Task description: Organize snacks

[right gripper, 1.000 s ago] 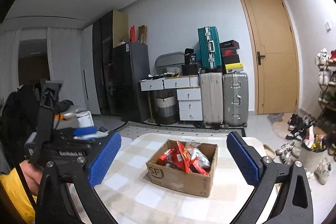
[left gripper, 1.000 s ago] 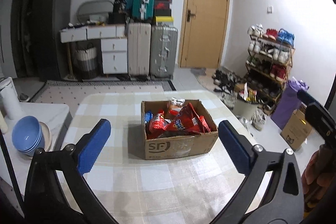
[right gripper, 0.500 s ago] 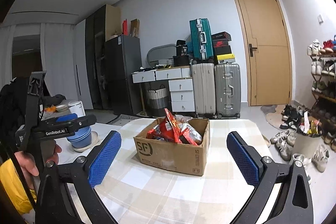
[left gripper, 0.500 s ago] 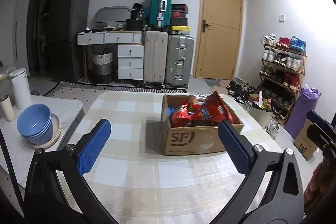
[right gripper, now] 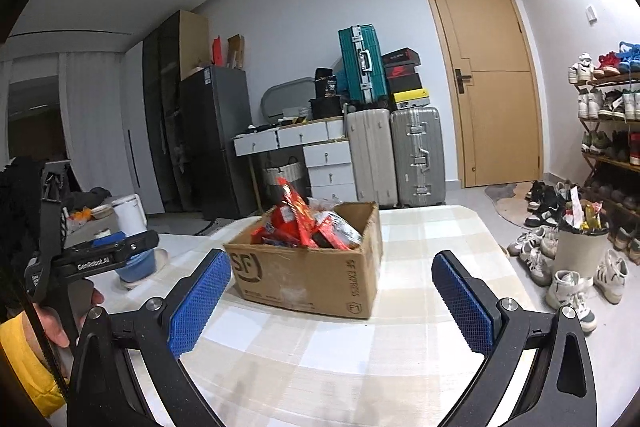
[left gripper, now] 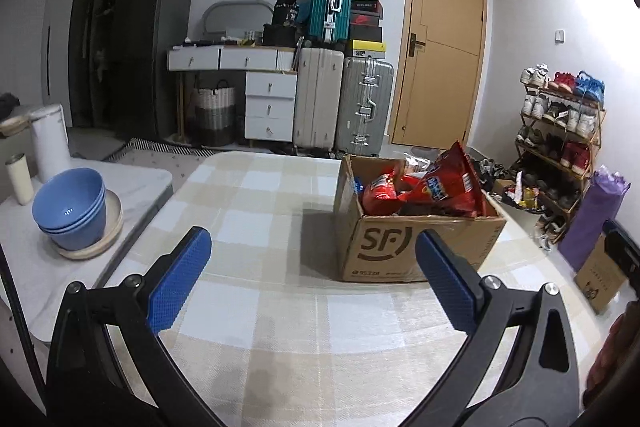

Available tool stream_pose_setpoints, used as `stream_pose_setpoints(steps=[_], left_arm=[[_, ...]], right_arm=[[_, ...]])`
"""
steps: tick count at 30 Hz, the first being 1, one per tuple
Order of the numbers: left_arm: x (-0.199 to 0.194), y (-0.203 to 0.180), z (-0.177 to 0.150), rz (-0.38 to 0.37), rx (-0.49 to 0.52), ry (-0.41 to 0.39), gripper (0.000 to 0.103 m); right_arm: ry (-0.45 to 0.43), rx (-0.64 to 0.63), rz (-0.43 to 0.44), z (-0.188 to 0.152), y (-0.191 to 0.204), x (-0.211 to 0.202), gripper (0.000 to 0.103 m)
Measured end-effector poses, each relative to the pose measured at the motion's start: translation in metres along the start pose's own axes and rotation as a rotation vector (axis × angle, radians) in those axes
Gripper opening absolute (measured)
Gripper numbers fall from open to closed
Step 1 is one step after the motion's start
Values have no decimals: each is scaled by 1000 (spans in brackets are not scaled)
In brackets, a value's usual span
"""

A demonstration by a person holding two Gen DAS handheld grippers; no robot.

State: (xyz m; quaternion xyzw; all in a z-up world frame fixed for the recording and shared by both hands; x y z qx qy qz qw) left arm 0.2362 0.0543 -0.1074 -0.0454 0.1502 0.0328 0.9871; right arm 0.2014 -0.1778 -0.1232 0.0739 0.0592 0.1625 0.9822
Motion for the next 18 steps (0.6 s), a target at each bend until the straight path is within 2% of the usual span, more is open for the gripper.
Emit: stream_pose_setpoints(steps=[9,18], left_arm=[[20,-11,-37,22,96,-15,102],[32,-7,-50,24,83,-26,102]], right_arm=[[11,-2,-54,-25,-17,10,102],[-1,-26,-85,-33,-20,8,102]])
Point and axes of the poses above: each gripper's, at about its wrist camera, not at the fingertips, and x roughly the way its jaws point, y to its left, z to its top, the point moved 7 cm from there along x, roughly the way its jaws point, and after that the axes turned 6 degrees about -y, right-handed, at the moved point
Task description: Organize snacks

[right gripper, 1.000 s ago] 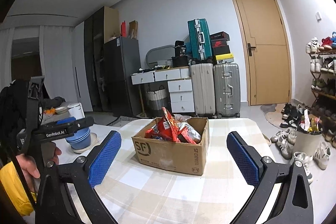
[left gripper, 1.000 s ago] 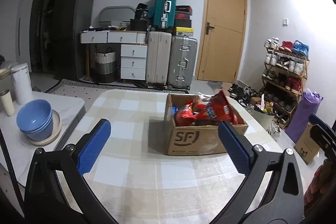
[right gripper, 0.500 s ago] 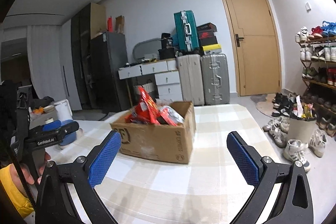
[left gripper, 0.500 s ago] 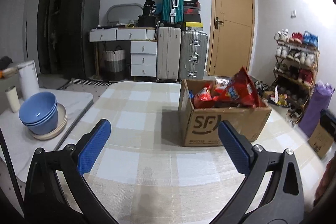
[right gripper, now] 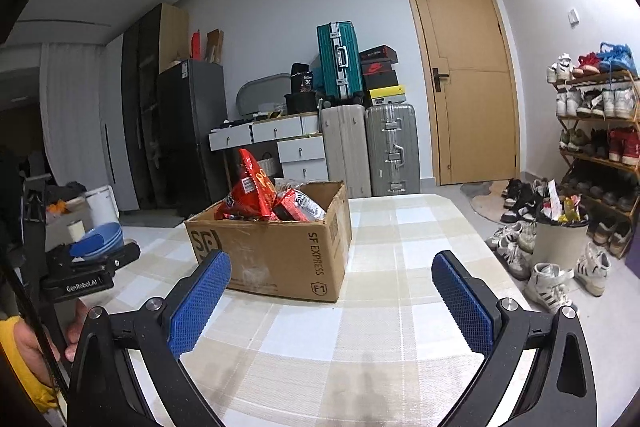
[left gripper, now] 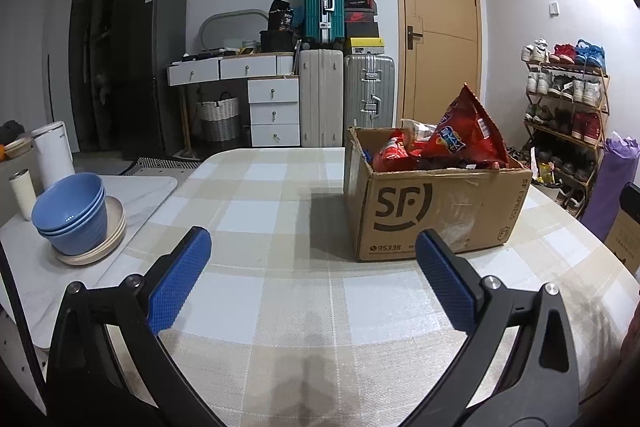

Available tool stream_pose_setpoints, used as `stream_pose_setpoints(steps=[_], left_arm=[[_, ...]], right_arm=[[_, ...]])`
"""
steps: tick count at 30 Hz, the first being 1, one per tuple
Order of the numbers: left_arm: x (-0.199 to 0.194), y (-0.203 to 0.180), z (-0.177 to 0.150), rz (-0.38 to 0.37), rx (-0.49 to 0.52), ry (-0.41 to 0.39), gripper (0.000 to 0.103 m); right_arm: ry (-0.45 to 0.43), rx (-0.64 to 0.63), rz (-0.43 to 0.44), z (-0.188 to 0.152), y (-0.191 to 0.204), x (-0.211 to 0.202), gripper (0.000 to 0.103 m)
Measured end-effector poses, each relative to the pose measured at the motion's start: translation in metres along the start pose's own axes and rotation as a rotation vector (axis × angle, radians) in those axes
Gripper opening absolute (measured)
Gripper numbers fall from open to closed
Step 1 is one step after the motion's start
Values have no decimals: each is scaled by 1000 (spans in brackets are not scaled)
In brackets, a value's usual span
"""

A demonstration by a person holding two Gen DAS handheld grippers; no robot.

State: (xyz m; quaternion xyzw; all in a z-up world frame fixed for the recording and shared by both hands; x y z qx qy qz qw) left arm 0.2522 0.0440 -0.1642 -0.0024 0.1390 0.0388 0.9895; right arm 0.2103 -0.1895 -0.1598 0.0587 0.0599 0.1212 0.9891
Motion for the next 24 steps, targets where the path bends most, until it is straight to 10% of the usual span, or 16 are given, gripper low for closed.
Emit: stream_pose_setpoints(steps=[24], left_arm=[[-4,4,1,4,5,1,102]], right_arm=[[42,-22,-9,-6,2,8,102]])
Point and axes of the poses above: each gripper's, at about its wrist camera, not at the fingertips, and x roughly the way its jaws point, y to its left, z to its top, the point moved 7 cm from there along x, roughly the way its jaws point, and after that the axes turned 6 degrees about -y, right-handed, at the moved point
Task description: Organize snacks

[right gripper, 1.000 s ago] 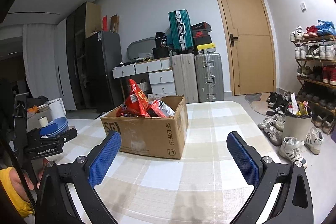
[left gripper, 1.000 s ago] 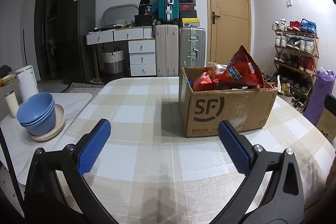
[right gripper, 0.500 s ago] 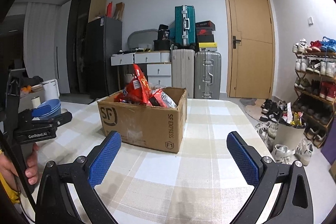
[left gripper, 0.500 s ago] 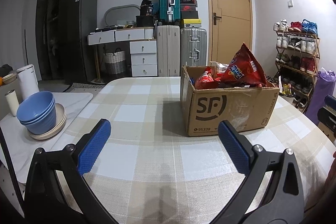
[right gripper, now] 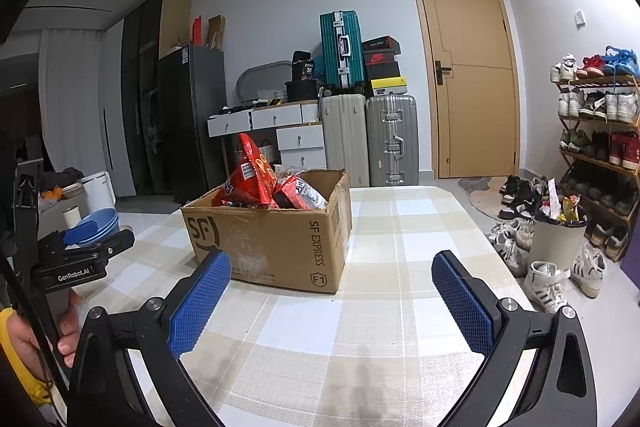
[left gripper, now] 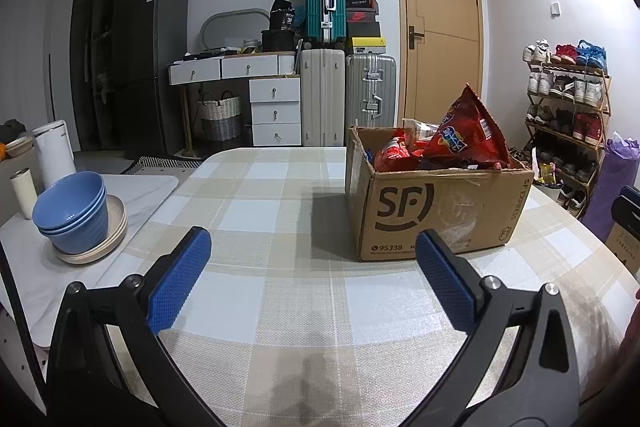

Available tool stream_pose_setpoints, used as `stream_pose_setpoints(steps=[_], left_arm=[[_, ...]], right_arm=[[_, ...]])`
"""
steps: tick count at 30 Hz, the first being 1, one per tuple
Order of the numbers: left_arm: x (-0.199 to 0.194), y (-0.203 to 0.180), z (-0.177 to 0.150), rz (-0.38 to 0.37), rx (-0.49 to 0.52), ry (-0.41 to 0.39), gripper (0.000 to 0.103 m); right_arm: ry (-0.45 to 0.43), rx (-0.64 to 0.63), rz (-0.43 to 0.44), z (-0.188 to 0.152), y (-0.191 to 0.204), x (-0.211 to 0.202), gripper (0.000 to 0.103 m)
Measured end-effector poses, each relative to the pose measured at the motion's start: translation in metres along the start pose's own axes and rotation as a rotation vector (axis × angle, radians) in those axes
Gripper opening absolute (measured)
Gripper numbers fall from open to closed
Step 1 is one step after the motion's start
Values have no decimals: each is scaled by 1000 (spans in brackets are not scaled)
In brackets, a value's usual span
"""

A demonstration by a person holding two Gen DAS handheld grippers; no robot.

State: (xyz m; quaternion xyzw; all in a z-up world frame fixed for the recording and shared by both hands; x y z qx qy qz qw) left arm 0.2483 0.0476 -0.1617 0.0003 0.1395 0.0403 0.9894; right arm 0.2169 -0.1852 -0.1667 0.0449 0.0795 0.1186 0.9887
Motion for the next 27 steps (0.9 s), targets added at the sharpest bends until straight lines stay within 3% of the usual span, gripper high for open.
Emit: stream_pose_setpoints(steps=[20,27], left_arm=[[4,11,-3,54,-13,28,102],[8,21,-6,61,-66,51,102]], right_arm=[[1,-1,-1,0,0,0,102],[0,3,-2,0,-1,0,102]])
Point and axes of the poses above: each gripper's, at about its wrist camera, not at the fingertips, and x roughly the way its jaws point, y to its left, z to its top, the point moved 7 cm from there along x, roughly the way its jaws point, and after that the axes turned 6 degrees about -y, right-handed, at the moved point
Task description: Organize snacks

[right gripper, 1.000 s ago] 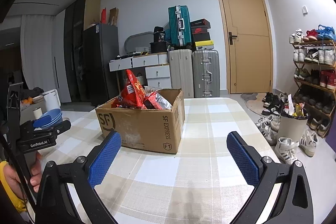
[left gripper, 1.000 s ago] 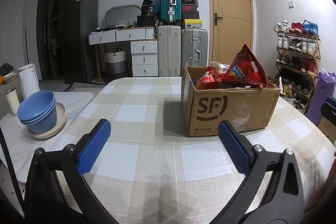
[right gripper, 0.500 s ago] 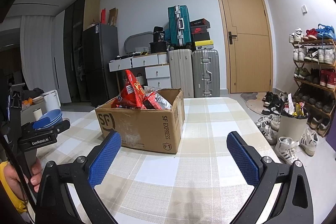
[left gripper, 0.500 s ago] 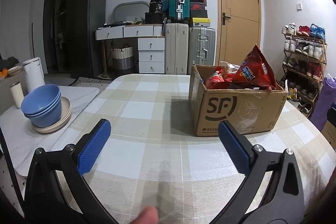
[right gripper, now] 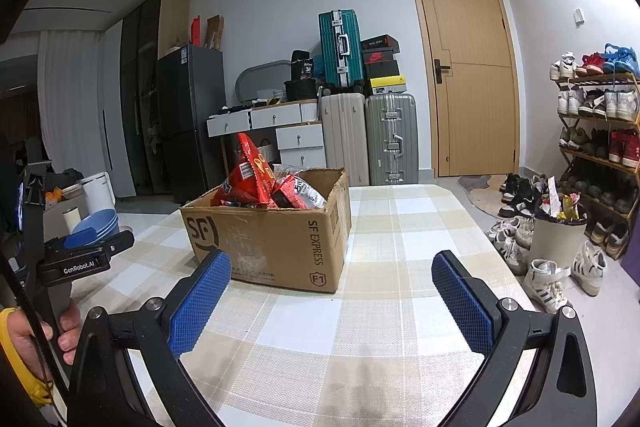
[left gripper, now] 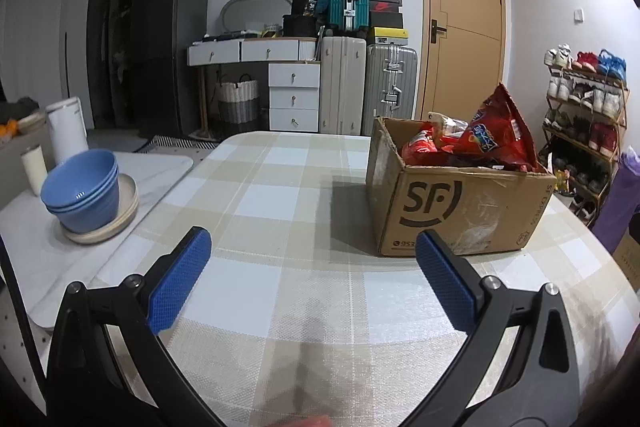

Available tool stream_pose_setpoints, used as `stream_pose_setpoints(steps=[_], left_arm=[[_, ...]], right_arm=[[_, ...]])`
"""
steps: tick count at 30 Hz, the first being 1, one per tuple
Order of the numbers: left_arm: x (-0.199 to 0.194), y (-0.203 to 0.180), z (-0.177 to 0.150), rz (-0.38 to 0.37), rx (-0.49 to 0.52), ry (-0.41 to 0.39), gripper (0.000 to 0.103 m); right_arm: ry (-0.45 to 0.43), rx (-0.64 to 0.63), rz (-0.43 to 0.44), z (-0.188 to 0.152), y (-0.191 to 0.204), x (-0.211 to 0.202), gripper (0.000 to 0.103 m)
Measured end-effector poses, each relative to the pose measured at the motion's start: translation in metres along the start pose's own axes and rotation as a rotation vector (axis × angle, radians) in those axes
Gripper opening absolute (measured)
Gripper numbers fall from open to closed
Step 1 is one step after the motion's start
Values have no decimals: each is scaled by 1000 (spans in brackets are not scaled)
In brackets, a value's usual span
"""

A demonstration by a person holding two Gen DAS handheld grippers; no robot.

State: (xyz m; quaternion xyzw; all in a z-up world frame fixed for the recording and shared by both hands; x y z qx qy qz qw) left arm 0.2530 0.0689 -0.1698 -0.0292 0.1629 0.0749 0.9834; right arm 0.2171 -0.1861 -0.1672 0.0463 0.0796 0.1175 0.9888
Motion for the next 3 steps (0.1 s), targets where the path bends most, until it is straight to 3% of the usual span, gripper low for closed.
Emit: stream_pose_setpoints(steps=[3], left_arm=[[2,2,-1,9,-5,7,102]], right_arm=[[0,1,0,0,0,0,102]])
Point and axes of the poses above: each gripper's, at about its wrist camera, not at the fingertips, and x roughly the way its jaws point, y to its left, z to its top, the point moved 7 cm from there along x, roughly the way its jaws point, and after that the axes turned 6 degrees about -y, right-handed, at the moved point
